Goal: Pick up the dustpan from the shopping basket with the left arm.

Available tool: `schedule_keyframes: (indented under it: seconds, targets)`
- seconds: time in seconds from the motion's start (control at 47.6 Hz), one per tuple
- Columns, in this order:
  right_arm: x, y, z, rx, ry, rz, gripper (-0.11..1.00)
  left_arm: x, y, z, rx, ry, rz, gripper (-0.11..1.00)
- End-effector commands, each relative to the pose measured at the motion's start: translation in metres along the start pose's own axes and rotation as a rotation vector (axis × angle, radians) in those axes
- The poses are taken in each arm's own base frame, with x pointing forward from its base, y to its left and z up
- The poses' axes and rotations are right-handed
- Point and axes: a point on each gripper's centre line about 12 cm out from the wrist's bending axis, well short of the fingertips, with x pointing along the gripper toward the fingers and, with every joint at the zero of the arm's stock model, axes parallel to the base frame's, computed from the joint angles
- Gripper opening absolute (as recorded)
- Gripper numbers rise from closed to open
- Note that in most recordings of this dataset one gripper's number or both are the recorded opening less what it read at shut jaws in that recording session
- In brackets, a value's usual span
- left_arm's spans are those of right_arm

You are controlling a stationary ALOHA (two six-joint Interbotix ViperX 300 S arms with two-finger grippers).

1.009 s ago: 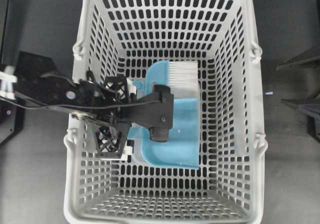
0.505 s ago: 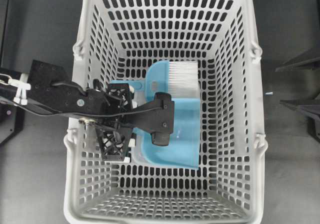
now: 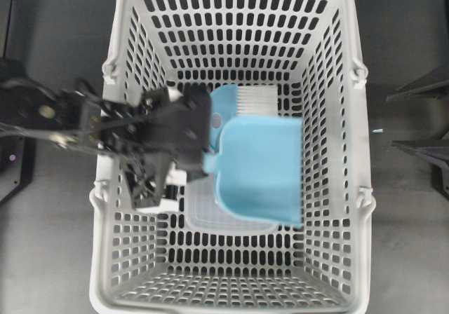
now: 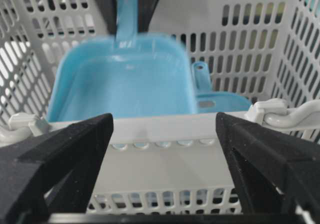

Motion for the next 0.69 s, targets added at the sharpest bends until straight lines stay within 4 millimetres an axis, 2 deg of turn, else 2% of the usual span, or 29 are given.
schedule_keyframes:
  seconds: [0.0, 0.273, 0.484, 0.673]
  targets:
    - [0.001, 0.0, 0.003, 0.022, -0.011, 0.0, 0.79, -0.031, 0.003, 0.015, -0.004, -0.135, -0.003, 0.28]
    - [0.001, 0.0, 0.001, 0.029, -0.008, -0.001, 0.79, -0.074, 0.009, 0.01, -0.007, -0.31, -0.005, 0.28]
    - [0.001, 0.0, 0.002, 0.029, -0.011, -0.001, 0.79, -0.085, 0.009, 0.004, -0.004, -0.339, -0.006, 0.28]
    - [0.001, 0.0, 0.002, 0.029, -0.011, -0.001, 0.79, -0.083, 0.008, 0.006, 0.001, -0.337, -0.009, 0.28]
